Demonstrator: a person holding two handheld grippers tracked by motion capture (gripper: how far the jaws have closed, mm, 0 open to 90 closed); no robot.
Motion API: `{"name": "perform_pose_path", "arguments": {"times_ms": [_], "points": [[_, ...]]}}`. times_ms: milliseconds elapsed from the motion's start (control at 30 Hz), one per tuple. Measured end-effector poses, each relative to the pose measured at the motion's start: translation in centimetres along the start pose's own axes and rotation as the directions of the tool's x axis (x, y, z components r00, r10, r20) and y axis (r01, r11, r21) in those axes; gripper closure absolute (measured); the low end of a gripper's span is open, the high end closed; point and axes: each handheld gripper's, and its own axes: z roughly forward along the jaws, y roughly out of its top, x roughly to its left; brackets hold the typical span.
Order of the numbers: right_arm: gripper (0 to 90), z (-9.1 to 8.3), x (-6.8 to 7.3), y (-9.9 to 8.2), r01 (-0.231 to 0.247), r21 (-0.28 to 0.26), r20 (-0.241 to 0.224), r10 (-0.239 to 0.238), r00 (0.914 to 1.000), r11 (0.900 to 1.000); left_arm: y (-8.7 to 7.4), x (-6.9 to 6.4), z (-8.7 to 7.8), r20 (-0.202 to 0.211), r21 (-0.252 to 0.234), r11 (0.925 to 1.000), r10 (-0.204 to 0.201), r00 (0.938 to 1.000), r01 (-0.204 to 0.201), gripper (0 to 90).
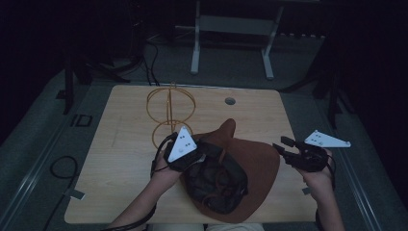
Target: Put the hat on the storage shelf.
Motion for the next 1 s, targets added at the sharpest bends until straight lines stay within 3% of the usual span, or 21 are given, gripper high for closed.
{"name": "perform_pose_path", "arguments": {"times_ms": [33, 67, 100, 133, 167, 233, 300, 367, 400, 433, 600, 800, 1000], "points": [[51.6, 0.1, 0.4, 0.2, 0.004, -0.007, -0.017, -0.004, 0.9998, 1.0, 0.1, 0.1, -0.2, 0.032, -0.017, 0.9998, -0.003, 0.9995, 0.003, 87.1], [51.6, 0.1, 0.4, 0.2, 0.004, -0.007, -0.017, -0.004, 0.9998, 1.0, 0.1, 0.1, -0.2, 0.032, -0.017, 0.9998, -0.003, 0.9995, 0.003, 87.1], [51.7, 0.5, 1.2, 0.4, 0.021, -0.009, -0.043, -0.021, 0.9988, 0.9997, 0.2, 0.2, -0.8, 0.085, -0.074, 0.9973, 0.011, 0.9963, -0.004, 87.1], [51.7, 0.5, 1.2, 0.4, 0.021, -0.009, -0.043, -0.021, 0.9988, 0.9997, 0.2, 0.2, -0.8, 0.085, -0.074, 0.9973, 0.011, 0.9963, -0.004, 87.1], [51.7, 0.8, 2.1, 0.6, 0.04, -0.009, -0.08, -0.041, 0.996, 0.9991, 0.3, 0.4, -1.2, 0.126, -0.113, 0.9936, 0.015, 0.9919, 0.0, 87.2], [50.7, 1.2, 3.6, 0.9, 0.074, -0.019, -0.122, -0.075, 0.9896, 0.9971, 0.3, 0.5, -1.4, 0.158, -0.138, 0.9902, 0.004, 0.9874, 0.018, 87.2], [49.2, 1.4, 4.9, 1.2, 0.104, -0.032, -0.175, -0.108, 0.9786, 0.9941, 0.3, 0.5, -1.4, 0.159, -0.152, 0.9882, 0.003, 0.9873, 0.021, 87.1], [49.2, 1.4, 4.9, 1.2, 0.104, -0.032, -0.175, -0.108, 0.9786, 0.9941, 0.3, 0.5, -1.4, 0.164, -0.156, 0.9874, -0.001, 0.9864, 0.027, 87.1], [45.4, 1.9, 6.7, 1.7, 0.131, -0.054, -0.236, -0.14, 0.9616, 0.9899, 0.3, 0.4, -1.2, 0.168, -0.168, 0.9854, 0.0, 0.9858, 0.028, 87.1], [44.6, 2.0, 7.2, 1.9, 0.136, -0.063, -0.253, -0.148, 0.956, 0.9887, 0.3, 0.3, -1.1, 0.17, -0.175, 0.9842, 0.001, 0.9854, 0.029, 87.1], [42.4, 2.9, 8.7, 2.5, 0.144, -0.112, -0.309, -0.172, 0.9352, 0.9832, 0.3, -0.4, -0.7, 0.176, -0.167, 0.9859, 0.043, 0.9835, -0.013, 87.0], [40.0, 4.0, 10.0, 2.7, 0.146, -0.153, -0.374, -0.194, 0.9068, 0.9773, 0.3, -1.6, 0.3, 0.204, -0.154, 0.9869, 0.08, 0.9757, -0.049, 86.9], [40.2, 4.6, 10.7, 2.8, 0.144, -0.158, -0.393, -0.196, 0.8987, 0.9769, 0.8, -2.2, 0.9, 0.202, -0.168, 0.9851, 0.071, 0.9768, -0.037, 86.8]]}}
